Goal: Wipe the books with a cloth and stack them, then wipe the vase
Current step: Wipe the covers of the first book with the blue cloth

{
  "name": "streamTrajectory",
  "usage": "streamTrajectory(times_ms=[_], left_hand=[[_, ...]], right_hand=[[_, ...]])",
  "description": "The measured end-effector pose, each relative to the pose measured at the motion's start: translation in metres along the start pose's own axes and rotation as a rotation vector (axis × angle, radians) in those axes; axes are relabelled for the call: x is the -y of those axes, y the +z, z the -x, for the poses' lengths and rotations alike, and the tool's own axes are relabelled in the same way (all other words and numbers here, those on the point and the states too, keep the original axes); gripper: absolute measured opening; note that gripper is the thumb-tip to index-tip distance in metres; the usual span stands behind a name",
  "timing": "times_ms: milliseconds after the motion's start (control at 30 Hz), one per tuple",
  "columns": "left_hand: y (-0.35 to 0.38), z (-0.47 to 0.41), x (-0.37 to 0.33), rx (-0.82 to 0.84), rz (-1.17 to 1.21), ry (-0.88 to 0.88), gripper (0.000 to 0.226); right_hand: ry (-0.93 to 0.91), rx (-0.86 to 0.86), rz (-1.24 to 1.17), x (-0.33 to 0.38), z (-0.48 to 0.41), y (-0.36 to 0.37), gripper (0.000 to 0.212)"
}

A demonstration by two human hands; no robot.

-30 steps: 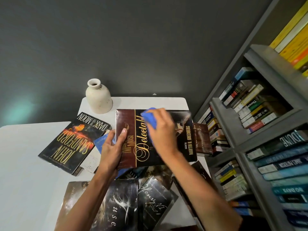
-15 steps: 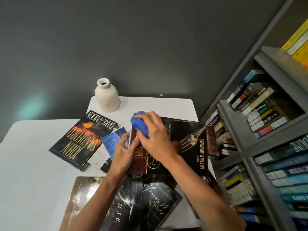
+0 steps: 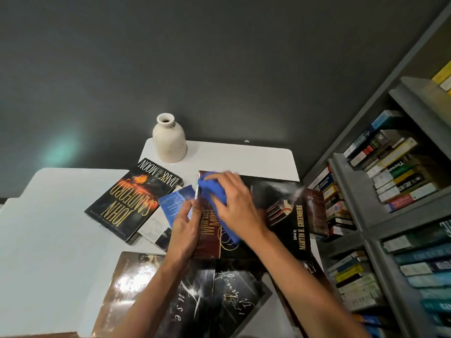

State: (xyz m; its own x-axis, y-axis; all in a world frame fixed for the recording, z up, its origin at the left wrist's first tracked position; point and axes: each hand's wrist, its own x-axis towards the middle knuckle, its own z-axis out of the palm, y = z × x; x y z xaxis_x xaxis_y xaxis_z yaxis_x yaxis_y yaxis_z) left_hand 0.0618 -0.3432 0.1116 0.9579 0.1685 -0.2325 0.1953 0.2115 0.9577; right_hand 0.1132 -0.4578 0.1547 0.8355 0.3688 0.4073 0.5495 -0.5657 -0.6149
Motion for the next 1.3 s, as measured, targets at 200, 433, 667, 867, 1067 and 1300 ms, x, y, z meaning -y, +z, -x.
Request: streamTrajectory(times_ms=[200, 433, 667, 867, 1067, 1300], left_hand=[[0.001, -0.010, -0.004, -0.005, 0.039, -0.010, 0.039], [-0.007, -0.013, 0.004, -0.040, 0.093, -0.029, 0.055], [-0.001, -0.016, -0.008, -0.039, 0.200, 0.029, 0.045], [0.007, -0.018, -0.003, -0.066, 0.279, -0.013, 0.034], [0.002, -0.016, -0.011, -0.060, 0.344, -0.009, 0.050], [-0.005, -0.011, -0.020, 0.155, 0.369, -0.122, 0.053]], right_hand=[[0.011, -0.060, 0.026, 0.005, -0.006, 0.005, 0.028], [0.062, -0.054, 0.028, -0.015, 0.057, -0.009, 0.031], [0.490, -0.530, 0.168, -0.053, 0.069, -0.028, 0.028], [0.152, -0.285, 0.267, -0.016, 0.071, 0.016, 0.028], [0.684, -0.767, 0.073, -0.043, 0.042, -0.016, 0.035], [0.939, -0.879, -0.813, -0.047, 0.028, -0.022, 0.060]])
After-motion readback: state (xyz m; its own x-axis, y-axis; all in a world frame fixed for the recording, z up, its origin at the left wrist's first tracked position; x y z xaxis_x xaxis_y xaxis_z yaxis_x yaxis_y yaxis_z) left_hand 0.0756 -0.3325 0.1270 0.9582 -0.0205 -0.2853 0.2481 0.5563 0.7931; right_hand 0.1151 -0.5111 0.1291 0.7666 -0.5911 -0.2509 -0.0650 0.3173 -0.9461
